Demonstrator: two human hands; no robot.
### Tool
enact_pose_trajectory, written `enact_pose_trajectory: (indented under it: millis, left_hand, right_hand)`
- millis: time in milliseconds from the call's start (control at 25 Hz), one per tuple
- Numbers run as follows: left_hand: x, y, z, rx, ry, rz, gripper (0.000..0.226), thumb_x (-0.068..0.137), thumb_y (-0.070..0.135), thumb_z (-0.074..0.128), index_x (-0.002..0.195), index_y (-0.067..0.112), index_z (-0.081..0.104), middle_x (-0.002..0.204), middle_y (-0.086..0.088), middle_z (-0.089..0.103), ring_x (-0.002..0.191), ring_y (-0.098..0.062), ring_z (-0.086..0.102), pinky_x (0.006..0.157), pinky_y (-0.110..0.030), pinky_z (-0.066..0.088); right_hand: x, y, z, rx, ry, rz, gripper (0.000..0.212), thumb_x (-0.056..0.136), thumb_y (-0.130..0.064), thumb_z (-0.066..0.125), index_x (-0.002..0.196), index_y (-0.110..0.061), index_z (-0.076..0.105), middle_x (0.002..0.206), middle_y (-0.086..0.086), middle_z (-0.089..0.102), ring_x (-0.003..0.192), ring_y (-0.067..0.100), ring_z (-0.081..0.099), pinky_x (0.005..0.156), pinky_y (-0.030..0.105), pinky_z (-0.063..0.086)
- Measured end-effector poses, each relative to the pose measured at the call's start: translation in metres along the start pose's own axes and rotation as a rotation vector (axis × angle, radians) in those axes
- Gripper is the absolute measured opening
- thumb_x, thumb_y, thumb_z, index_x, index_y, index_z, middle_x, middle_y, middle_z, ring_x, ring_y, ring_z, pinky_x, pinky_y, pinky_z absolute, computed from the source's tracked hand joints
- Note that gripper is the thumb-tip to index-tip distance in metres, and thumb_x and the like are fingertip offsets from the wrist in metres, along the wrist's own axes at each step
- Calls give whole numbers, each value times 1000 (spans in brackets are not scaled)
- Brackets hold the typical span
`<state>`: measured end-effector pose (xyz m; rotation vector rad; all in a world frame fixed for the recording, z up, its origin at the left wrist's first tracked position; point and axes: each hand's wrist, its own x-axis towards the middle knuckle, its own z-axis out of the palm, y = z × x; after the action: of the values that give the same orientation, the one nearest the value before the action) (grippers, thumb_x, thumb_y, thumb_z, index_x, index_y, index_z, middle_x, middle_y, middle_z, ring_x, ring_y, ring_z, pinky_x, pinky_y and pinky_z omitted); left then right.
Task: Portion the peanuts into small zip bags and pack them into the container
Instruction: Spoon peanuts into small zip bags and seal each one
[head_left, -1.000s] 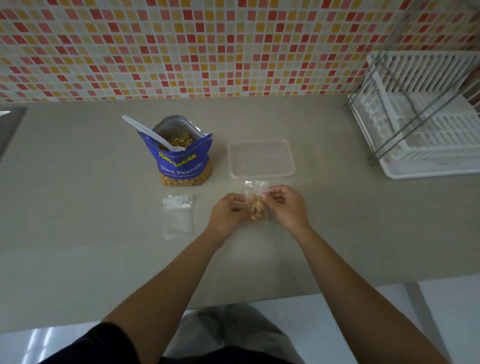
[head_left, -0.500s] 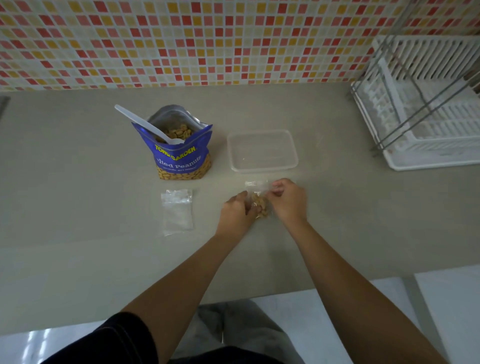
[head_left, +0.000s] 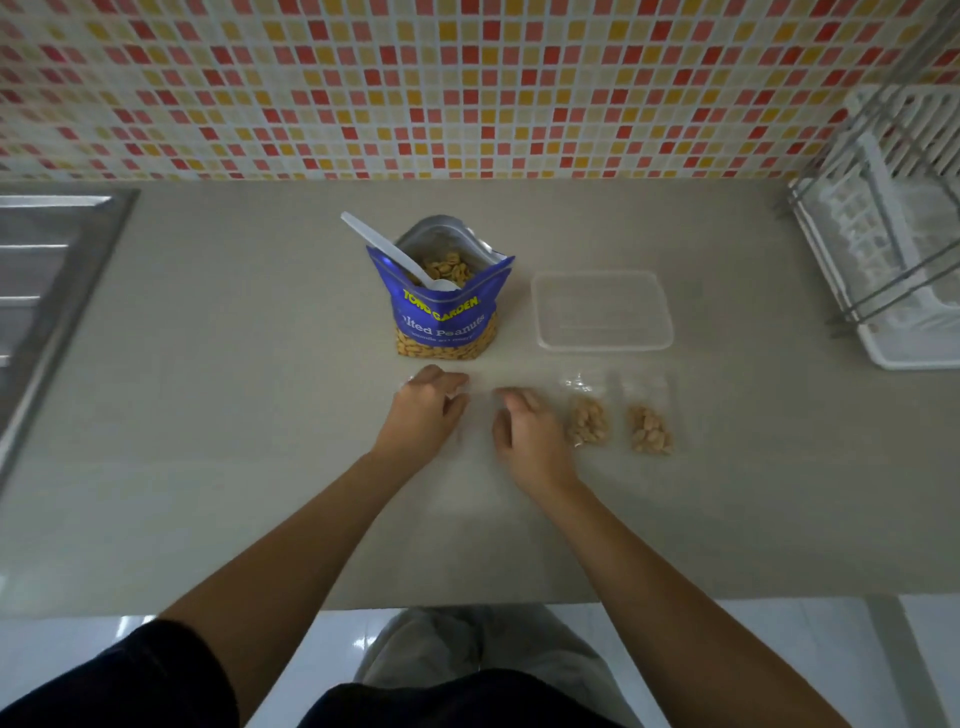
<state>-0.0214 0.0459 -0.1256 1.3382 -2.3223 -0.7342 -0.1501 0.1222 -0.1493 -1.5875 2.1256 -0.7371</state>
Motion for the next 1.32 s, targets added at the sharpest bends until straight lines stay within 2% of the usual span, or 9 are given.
enact_pose_trajectory:
  millis: [200, 320, 600, 720, 800, 920, 1080, 1160, 1320]
  left_hand:
    - [-5, -37, -11, 156, 31, 0, 29, 72, 0, 70, 101, 2, 68, 103, -26, 59, 88, -43, 60, 76, -43, 52]
    - [-2, -42, -8, 157, 5, -22, 20, 76, 0, 67, 96, 2, 69, 110, -26, 56, 98, -43, 55, 80, -45, 52]
    - [-1, -40, -29, 170, -31, 80, 15, 72, 24, 63, 78, 12, 68, 99, -10, 64, 88, -34, 56, 71, -43, 51]
    - [-5, -27, -53, -1, -67, 51, 11, 77, 23, 63, 79, 12, 67, 93, -4, 68, 87, -21, 59, 79, -29, 48]
    - [-7, -14, -71, -184, -35, -77, 5, 79, 18, 67, 79, 13, 67, 82, 0, 69, 74, -4, 59, 70, -12, 44]
    - [-9, 4, -93, -573, 7, -246, 9, 75, 25, 65, 74, 18, 71, 70, 4, 69, 67, -5, 59, 71, -21, 47]
    - [-1, 18, -122, -595, 25, -206, 12, 78, 17, 62, 76, 16, 73, 71, 0, 72, 71, -10, 60, 75, -31, 48]
    - [6, 21, -136, -495, 50, -146, 11, 82, 12, 63, 83, 11, 74, 80, -11, 72, 75, -16, 60, 74, -30, 47]
    - [21, 30, -154, -366, 107, -44, 12, 83, 9, 64, 90, 7, 74, 83, -7, 72, 75, -11, 63, 69, -20, 48]
  right_hand:
    - [-10, 0, 37, -257, -56, -52, 53, 85, -28, 34, 127, -2, 52, 134, 16, 54, 124, 29, 52, 104, 38, 38]
    - [-14, 0, 44, -346, -35, -37, 56, 86, -31, 32, 134, -6, 46, 141, 10, 48, 130, 23, 46, 107, 33, 22]
    - [-11, 5, 45, -349, -40, -80, 62, 88, -36, 22, 140, -6, 37, 149, 9, 35, 138, 23, 34, 112, 31, 13]
    - [-6, -3, 31, -10, -153, 33, 69, 87, -49, 13, 142, -11, 33, 154, 6, 26, 143, 18, 20, 117, 32, 10]
    - [-6, -18, 15, 437, -126, 156, 56, 90, -54, 34, 129, -16, 50, 138, 9, 50, 129, 18, 43, 110, 31, 31]
    - [-4, -46, -6, 851, -72, 239, 29, 81, -33, 69, 106, -30, 55, 98, 5, 67, 87, 7, 60, 80, 27, 50]
    - [12, -65, -40, 1023, 51, 250, 38, 79, -8, 70, 109, -21, 52, 50, -14, 53, 51, 0, 49, 56, 14, 43]
    - [22, -72, -58, 1056, 31, 175, 45, 83, -3, 64, 121, -17, 45, 49, -13, 58, 50, -1, 52, 55, 13, 45]
    - [39, -83, -88, 1061, 25, 50, 51, 88, -1, 57, 128, -22, 35, 68, -7, 72, 70, 3, 68, 67, 14, 50]
